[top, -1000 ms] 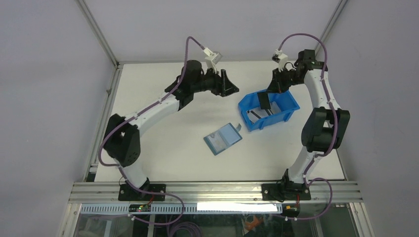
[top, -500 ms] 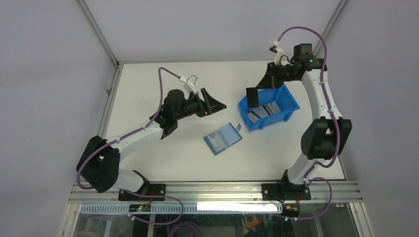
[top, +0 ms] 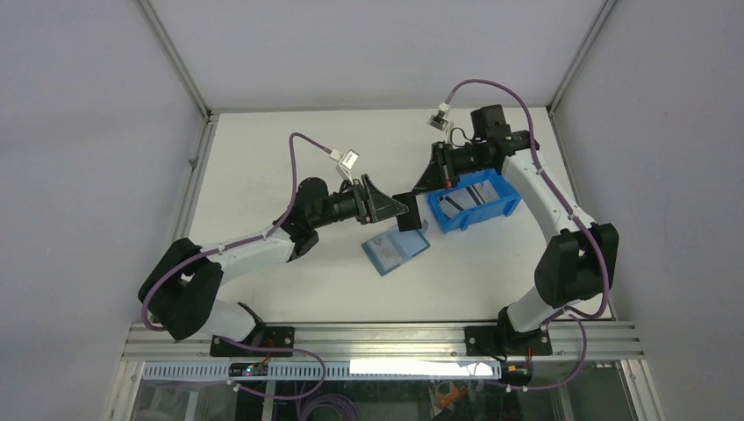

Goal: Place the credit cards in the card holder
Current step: Insert the credit card into the card holder.

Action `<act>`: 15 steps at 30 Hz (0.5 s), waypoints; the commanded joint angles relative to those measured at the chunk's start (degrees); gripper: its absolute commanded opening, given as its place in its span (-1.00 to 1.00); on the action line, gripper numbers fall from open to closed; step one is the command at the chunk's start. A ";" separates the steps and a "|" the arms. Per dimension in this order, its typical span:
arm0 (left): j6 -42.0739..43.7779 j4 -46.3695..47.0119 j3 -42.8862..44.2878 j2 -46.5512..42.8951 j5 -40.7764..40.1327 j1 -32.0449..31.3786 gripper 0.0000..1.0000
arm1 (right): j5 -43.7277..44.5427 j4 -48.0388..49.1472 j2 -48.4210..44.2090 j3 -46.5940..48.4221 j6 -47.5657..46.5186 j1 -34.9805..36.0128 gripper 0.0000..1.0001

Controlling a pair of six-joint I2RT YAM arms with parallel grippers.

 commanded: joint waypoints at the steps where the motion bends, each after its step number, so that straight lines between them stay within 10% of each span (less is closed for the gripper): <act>1: -2.17 8.70 -0.66 1.54 2.99 -0.78 0.34 | -5.34 6.35 -3.17 0.22 4.43 0.62 -1.00; 4: -4.32 12.15 -0.15 3.25 4.88 -1.09 0.07 | -6.11 6.61 -2.96 0.28 4.49 1.44 -1.00; 9: -8.05 18.10 0.91 5.91 7.66 -1.10 -1.00 | -6.51 6.64 -3.31 -0.07 4.10 1.97 -1.00; 11: -8.60 19.25 0.81 5.94 7.57 -1.10 -1.00 | -6.43 6.64 -3.76 -0.40 3.75 2.04 -1.00; 15: -6.94 19.37 -1.50 2.13 2.54 -1.10 -1.00 | -4.16 6.27 -5.96 -1.76 2.69 1.93 -0.13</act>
